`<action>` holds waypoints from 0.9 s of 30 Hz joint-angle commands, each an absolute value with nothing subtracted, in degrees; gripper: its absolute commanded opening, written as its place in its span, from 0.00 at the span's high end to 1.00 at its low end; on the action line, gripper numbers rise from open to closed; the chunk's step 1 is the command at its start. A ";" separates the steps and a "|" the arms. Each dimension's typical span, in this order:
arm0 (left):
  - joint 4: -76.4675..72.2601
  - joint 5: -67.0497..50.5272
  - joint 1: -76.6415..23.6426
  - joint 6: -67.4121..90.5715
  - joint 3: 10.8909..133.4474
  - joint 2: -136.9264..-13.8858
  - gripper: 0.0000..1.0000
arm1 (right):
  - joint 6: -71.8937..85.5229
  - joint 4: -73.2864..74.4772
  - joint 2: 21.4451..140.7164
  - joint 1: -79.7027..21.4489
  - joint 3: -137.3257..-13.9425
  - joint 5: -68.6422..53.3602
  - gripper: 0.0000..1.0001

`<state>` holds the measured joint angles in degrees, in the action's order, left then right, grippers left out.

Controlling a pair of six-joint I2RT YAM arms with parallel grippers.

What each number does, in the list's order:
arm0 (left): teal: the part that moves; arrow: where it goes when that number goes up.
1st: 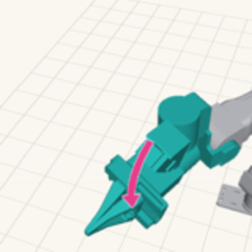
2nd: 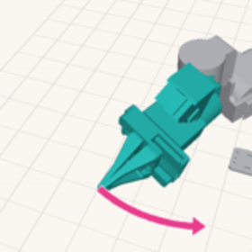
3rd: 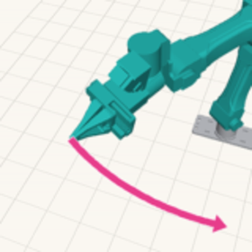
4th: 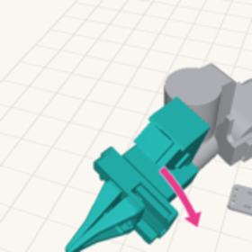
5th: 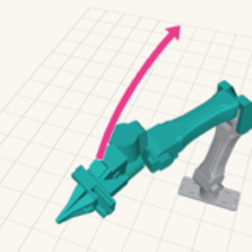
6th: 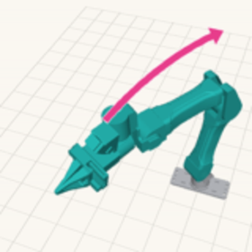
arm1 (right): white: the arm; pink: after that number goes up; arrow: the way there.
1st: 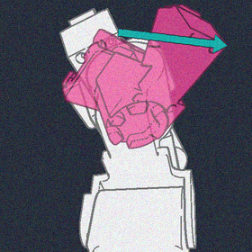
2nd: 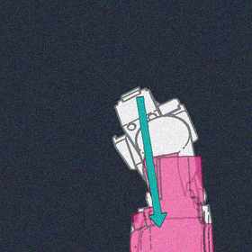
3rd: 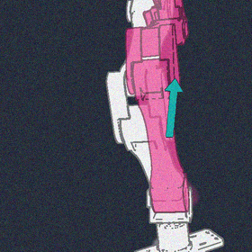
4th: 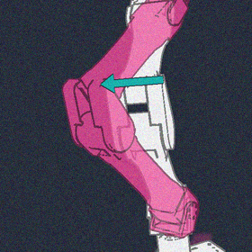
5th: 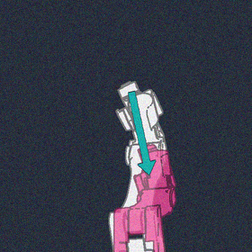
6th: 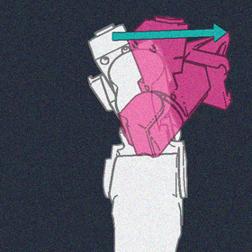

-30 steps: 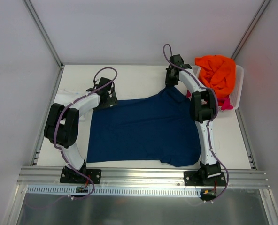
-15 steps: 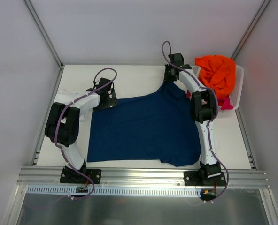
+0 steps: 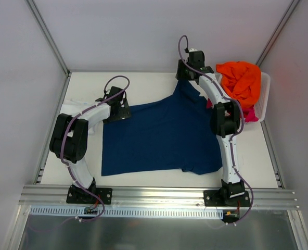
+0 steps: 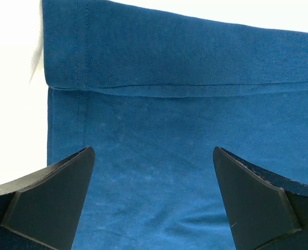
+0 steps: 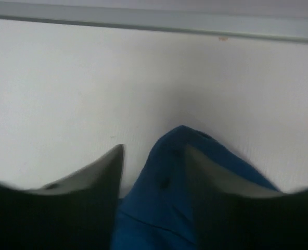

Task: Fold and stack the t-shirts
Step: Flatten out the tshirt

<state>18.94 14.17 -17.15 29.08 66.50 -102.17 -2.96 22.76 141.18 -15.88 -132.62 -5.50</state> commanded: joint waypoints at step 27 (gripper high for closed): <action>19.25 13.10 -16.61 28.48 63.02 -98.44 0.01 | 1.22 37.44 138.16 -15.03 -129.20 21.10 0.20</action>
